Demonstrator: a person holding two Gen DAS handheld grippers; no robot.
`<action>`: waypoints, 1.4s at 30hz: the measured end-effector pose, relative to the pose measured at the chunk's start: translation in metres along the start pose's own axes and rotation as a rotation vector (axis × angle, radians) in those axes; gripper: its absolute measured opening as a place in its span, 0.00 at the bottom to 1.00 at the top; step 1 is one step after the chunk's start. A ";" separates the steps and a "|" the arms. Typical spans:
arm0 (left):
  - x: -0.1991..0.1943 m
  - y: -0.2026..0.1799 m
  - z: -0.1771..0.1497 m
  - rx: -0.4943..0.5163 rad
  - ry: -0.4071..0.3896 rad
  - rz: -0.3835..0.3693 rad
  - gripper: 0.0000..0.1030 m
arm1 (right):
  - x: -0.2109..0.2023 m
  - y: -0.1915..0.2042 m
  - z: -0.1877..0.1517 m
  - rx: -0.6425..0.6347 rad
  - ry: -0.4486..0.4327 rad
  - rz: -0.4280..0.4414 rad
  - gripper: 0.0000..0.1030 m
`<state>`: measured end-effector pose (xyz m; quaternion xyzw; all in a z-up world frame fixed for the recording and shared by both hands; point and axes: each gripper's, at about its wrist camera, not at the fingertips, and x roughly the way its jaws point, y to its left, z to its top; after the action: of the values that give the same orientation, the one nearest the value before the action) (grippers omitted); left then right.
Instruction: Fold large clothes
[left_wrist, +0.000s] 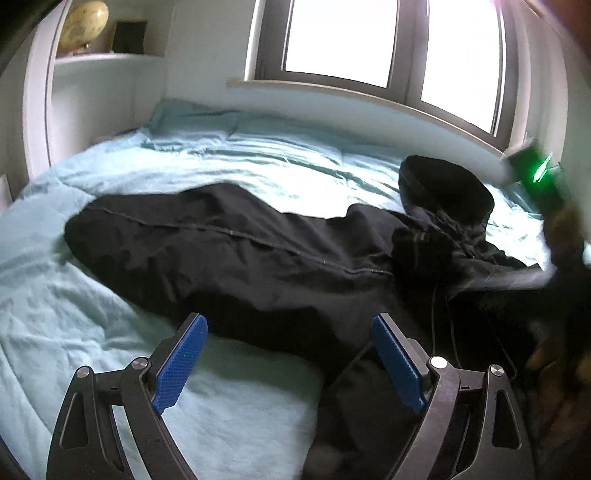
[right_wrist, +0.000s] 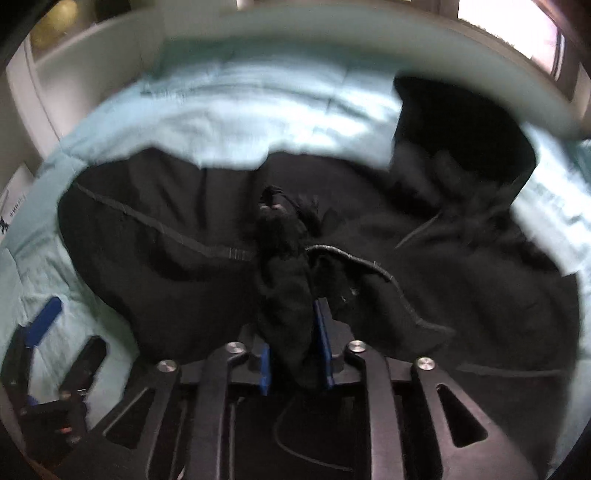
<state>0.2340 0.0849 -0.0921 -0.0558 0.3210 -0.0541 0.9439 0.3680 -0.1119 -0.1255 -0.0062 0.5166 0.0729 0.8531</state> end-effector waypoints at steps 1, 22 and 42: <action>0.004 0.002 -0.002 -0.011 0.011 -0.021 0.89 | 0.012 0.003 -0.005 -0.006 0.029 0.016 0.42; 0.029 -0.068 0.056 0.088 0.283 -0.449 0.88 | -0.085 -0.186 -0.091 0.209 -0.100 -0.186 0.67; 0.118 -0.043 0.025 -0.003 0.554 -0.404 0.21 | -0.035 -0.219 -0.105 0.307 0.035 -0.127 0.66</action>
<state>0.3396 0.0276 -0.1374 -0.1030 0.5476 -0.2526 0.7910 0.2883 -0.3421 -0.1574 0.0904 0.5348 -0.0613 0.8379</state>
